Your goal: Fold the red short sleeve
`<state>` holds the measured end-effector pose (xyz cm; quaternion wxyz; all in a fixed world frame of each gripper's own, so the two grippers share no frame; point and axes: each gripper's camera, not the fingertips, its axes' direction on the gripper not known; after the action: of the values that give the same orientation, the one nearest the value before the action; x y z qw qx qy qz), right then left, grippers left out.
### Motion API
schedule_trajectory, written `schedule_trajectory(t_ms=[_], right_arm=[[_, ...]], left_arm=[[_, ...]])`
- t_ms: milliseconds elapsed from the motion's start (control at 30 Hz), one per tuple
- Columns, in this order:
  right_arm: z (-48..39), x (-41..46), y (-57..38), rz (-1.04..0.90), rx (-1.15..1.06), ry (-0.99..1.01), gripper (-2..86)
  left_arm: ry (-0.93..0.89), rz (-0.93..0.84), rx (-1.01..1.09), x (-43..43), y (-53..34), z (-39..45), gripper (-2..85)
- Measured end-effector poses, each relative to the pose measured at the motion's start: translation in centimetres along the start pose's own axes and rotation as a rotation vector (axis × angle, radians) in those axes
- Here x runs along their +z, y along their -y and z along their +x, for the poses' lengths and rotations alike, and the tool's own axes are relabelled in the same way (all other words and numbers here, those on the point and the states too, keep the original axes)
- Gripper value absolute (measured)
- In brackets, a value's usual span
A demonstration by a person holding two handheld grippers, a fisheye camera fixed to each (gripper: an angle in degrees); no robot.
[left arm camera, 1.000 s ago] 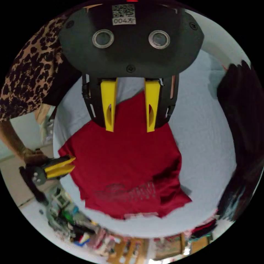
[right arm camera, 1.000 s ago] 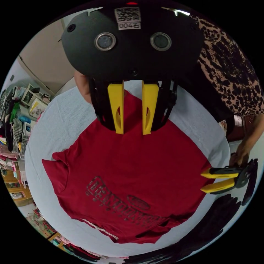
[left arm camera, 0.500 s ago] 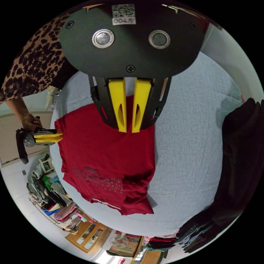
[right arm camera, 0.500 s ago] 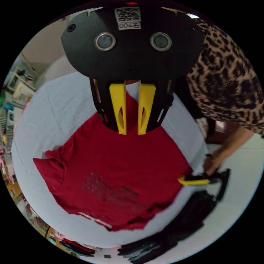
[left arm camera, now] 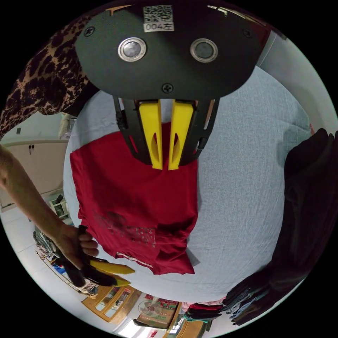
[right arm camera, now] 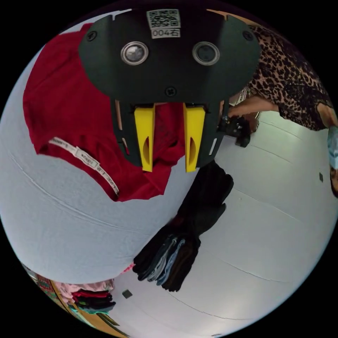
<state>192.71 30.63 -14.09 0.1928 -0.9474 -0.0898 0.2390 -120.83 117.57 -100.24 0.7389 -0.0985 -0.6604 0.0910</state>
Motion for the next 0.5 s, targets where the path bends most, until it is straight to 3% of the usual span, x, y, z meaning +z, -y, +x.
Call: schedule_trajectory(t_ms=[333,500], right_arm=[[8.3,5.2,2.2,-0.160,0.051,-0.002,10.7],[10.2,6.8,1.7,-0.229,0.047,-0.036,3.0]], left_arm=[[-0.028,0.019,-0.014,2.1,-0.3,-3.5,1.3],[-0.038,0.017,-0.014,3.2,-0.2,-5.6,1.4]])
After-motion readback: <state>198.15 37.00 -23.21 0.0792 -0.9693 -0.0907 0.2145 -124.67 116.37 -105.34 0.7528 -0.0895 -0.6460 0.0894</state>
